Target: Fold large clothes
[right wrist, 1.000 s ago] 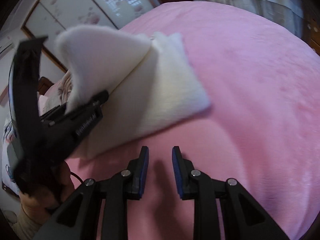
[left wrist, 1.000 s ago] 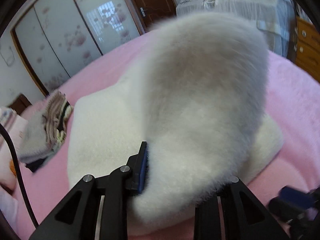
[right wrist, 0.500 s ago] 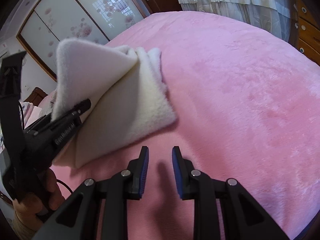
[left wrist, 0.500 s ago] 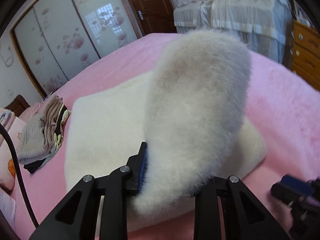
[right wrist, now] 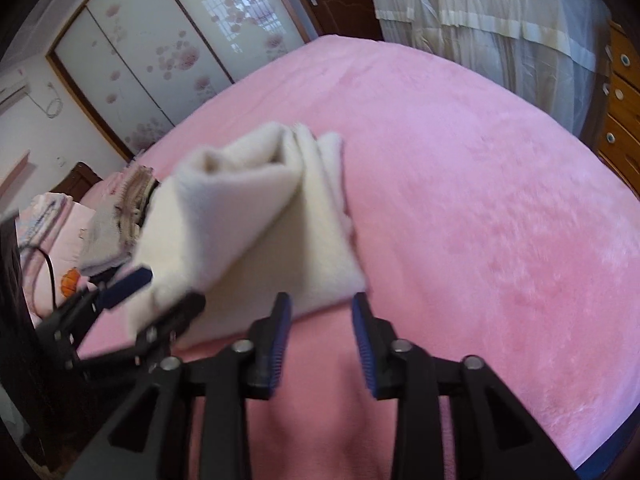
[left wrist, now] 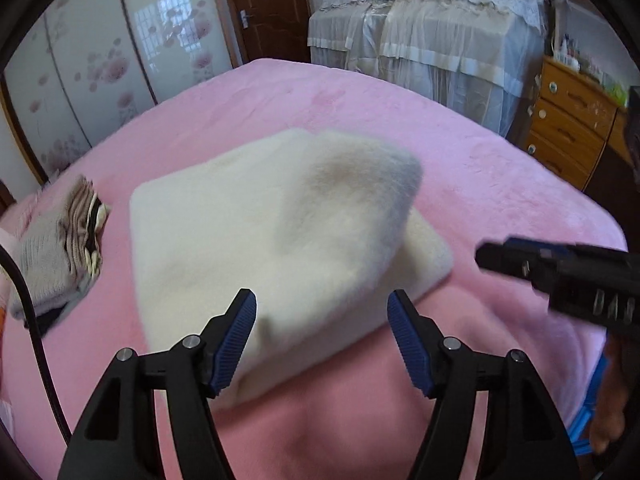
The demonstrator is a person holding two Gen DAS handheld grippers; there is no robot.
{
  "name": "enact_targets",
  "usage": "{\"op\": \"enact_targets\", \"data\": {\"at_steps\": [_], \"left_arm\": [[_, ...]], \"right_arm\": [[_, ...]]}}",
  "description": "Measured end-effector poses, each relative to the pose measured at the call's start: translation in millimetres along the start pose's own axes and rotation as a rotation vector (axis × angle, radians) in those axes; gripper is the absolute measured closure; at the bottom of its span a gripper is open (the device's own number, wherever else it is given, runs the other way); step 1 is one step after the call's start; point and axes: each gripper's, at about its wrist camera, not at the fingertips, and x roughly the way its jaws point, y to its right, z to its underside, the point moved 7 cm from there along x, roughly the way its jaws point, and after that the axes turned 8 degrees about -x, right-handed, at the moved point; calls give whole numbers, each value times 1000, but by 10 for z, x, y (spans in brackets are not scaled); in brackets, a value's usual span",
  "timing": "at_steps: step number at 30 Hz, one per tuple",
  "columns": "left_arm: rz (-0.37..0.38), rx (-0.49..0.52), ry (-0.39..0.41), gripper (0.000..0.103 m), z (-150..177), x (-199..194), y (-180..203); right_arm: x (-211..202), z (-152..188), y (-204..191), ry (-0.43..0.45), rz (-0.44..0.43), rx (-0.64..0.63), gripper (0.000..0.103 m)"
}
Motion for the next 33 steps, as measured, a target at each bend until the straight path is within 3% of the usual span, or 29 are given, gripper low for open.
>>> {"op": "enact_targets", "data": {"at_steps": [4,7,10,13,19,21,24,26,29,33], "left_arm": [[8,-167,-33,35,18,-191,-649],[-48,-276,-53,35,21,-155,-1230],[-104,-334,-86,35,71,-62,-1616],[-101,-363,-118,35,126,57,-1818],[-60,-401,-161,35,147,329,-1908],[-45,-420,-161,35,108,371,-1872],[-44,-428,-168,35,60,419,-1854],[-33,-423,-160,35,18,397,-1796],[6,-405,-135,35,-19,375,-1654],[47,-399,-165,34,98,544,-1437]], "right_arm": [[-51,-307,-255,9,-34,-73,58],[39,-514,-432,-27,-81,-97,57],[207,-717,-573,-73,-95,-117,57],[401,-834,-672,-122,-75,-141,56],[932,-753,-596,-319,-37,-142,58],[1005,-695,-584,-345,-70,-143,87],[903,-687,-597,-307,-52,-182,89],[658,-747,-629,-216,-24,-234,96],[379,-692,-535,-118,14,-231,97],[629,-226,-93,-195,58,-140,97]]}}
